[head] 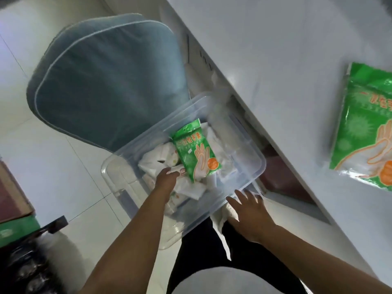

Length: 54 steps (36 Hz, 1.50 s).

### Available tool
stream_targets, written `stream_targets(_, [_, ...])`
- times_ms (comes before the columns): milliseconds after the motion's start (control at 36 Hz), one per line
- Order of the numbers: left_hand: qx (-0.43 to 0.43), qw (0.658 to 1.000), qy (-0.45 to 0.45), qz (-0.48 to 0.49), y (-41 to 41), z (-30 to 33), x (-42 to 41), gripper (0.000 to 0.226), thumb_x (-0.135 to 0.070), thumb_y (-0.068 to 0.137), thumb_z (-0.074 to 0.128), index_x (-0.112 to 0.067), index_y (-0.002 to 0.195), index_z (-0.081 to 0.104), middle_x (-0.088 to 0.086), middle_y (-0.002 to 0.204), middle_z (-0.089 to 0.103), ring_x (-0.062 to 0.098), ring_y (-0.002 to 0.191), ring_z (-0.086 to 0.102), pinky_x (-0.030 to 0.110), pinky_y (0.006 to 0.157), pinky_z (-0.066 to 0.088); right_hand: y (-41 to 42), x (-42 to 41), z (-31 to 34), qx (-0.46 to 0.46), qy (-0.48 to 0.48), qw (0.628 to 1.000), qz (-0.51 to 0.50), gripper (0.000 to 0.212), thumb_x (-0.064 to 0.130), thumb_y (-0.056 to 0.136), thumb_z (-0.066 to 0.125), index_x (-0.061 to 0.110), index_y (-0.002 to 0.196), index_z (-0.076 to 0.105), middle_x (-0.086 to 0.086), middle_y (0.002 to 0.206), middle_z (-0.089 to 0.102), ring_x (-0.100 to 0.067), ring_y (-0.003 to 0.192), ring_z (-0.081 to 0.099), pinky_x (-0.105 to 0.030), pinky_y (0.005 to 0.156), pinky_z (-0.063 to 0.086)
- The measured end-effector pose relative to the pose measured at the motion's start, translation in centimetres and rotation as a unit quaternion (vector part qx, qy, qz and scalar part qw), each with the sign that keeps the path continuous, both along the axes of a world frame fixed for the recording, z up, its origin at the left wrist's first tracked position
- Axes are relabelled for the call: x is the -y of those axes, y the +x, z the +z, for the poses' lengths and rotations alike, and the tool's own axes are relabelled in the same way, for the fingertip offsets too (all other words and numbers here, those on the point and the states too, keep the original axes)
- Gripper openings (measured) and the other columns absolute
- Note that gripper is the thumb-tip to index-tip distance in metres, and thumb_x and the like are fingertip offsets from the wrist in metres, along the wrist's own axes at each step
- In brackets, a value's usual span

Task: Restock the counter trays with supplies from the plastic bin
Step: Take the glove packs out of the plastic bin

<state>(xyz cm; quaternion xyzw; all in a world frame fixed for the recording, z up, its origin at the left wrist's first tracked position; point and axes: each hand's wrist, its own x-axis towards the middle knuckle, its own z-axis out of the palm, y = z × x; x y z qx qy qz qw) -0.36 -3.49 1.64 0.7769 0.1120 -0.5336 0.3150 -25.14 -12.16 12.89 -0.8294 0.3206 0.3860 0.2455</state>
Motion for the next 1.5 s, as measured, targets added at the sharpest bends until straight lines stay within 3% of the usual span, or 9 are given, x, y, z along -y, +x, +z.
stream_targets(194, [0.005, 1.0, -0.002, 0.019, 1.2, -4.7, 4.8, 0.059, -0.01, 0.091, 0.064, -0.004, 0.145, 0.042, 0.018, 0.137, 0.056, 0.031, 0.112, 0.061, 0.026, 0.074, 0.051, 0.3, -2.3, -2.2, 0.028, 0.001, 0.999, -0.032, 0.062, 0.054, 0.096, 0.038, 0.038, 0.152, 0.019, 0.002, 0.165, 0.005, -0.024, 0.151, -0.005, -0.046, 0.119, 0.002])
stream_targets(333, [-0.017, 0.999, 0.009, 0.033, 1.1, -6.0, 7.8, 0.043, -0.012, 0.093, 0.061, -0.002, 0.134, 0.053, 0.02, 0.134, 0.06, 0.037, 0.12, 0.06, 0.042, 0.098, 0.053, -0.2, -2.3, -3.1, 0.027, 0.011, 0.994, -0.103, 0.061, 0.058, 0.095, 0.035, 0.045, 0.151, 0.014, 0.011, 0.164, 0.008, -0.02, 0.151, -0.004, -0.044, 0.119, -0.001])
stream_targets(750, [0.008, 0.983, -0.063, 0.174, 0.9, -2.2, 5.7, 0.028, 0.004, 0.088, 0.064, -0.01, 0.112, 0.063, 0.015, 0.12, 0.067, 0.035, 0.105, 0.067, 0.054, 0.088, 0.057, 2.2, -0.2, 0.7, 0.044, 0.052, 0.971, -0.228, 0.059, 0.06, 0.096, 0.037, 0.04, 0.151, 0.027, 0.007, 0.154, 0.04, -0.018, 0.143, 0.032, -0.037, 0.115, 0.023])
stream_targets(833, [-0.004, 0.982, -0.074, 0.173, 1.6, 0.8, 4.0, 0.027, 0.006, 0.085, 0.066, -0.016, 0.1, 0.063, 0.015, 0.118, 0.067, 0.037, 0.108, 0.066, 0.051, 0.081, 0.059, 3.6, -0.3, 3.2, 0.097, 0.06, 0.96, -0.256, 0.059, 0.063, 0.093, 0.04, 0.041, 0.147, 0.033, 0.012, 0.153, 0.04, -0.009, 0.135, 0.04, -0.027, 0.11, 0.029])
stream_targets(944, [-0.023, 0.979, -0.119, 0.161, 2.4, 5.7, 1.4, 0.037, 0.005, 0.083, 0.069, -0.008, 0.117, 0.063, 0.018, 0.121, 0.067, 0.035, 0.101, 0.069, 0.032, 0.054, 0.058, 5.2, -0.4, 6.8, 0.195, 0.086, 0.934, -0.286, 0.051, 0.063, 0.089, 0.05, 0.05, 0.138, 0.042, 0.027, 0.14, 0.047, 0.016, 0.113, 0.039, 0.002, 0.088, 0.028])
stream_targets(1056, [-0.03, 0.976, -0.182, 0.112, 2.6, 11.4, -0.4, 0.035, -0.001, 0.082, 0.072, -0.016, 0.113, 0.064, 0.013, 0.104, 0.075, 0.024, 0.074, 0.076, 0.027, 0.051, 0.056, 6.0, 0.8, 10.2, 0.272, 0.097, 0.895, -0.34, 0.061, 0.072, 0.078, 0.054, 0.048, 0.134, 0.049, 0.028, 0.137, 0.051, 0.01, 0.124, 0.045, -0.027, 0.106, 0.04])
stream_targets(1222, [-0.049, 0.947, -0.316, 0.046, 1.7, 20.5, -1.1, 0.039, -0.003, 0.084, 0.073, -0.022, 0.117, 0.064, 0.01, 0.102, 0.078, 0.025, 0.086, 0.076, 0.031, 0.059, 0.057, 5.7, 4.6, 15.8, 0.347, 0.092, 0.847, -0.391, 0.059, 0.073, 0.068, 0.066, 0.063, 0.123, 0.048, 0.023, 0.134, 0.052, 0.005, 0.121, 0.05, -0.031, 0.093, 0.048])
stream_targets(1361, [-0.069, 0.912, -0.405, -0.002, 0.2, 26.5, 1.7, 0.051, -0.013, 0.075, 0.079, -0.025, 0.122, 0.064, 0.01, 0.109, 0.076, 0.026, 0.088, 0.075, 0.035, 0.06, 0.058, 3.0, 7.6, 19.6, 0.401, 0.146, 0.771, -0.472, 0.06, 0.023, 0.077, 0.079, 0.045, 0.128, 0.057, 0.0, 0.127, 0.062, -0.018, 0.112, 0.066, -0.041, 0.088, 0.056])
stream_targets(1500, [-0.076, 0.897, -0.434, -0.034, -2.4, 29.4, 6.3, 0.049, -0.012, 0.072, 0.077, -0.024, 0.118, 0.066, 0.009, 0.102, 0.077, 0.024, 0.079, 0.075, 0.033, 0.057, 0.058, -1.5, 9.9, 21.6, 0.434, 0.167, 0.707, -0.532, 0.044, 0.016, 0.084, 0.073, 0.039, 0.12, 0.066, -0.005, 0.112, 0.072, -0.022, 0.1, 0.071, -0.04, 0.078, 0.06])
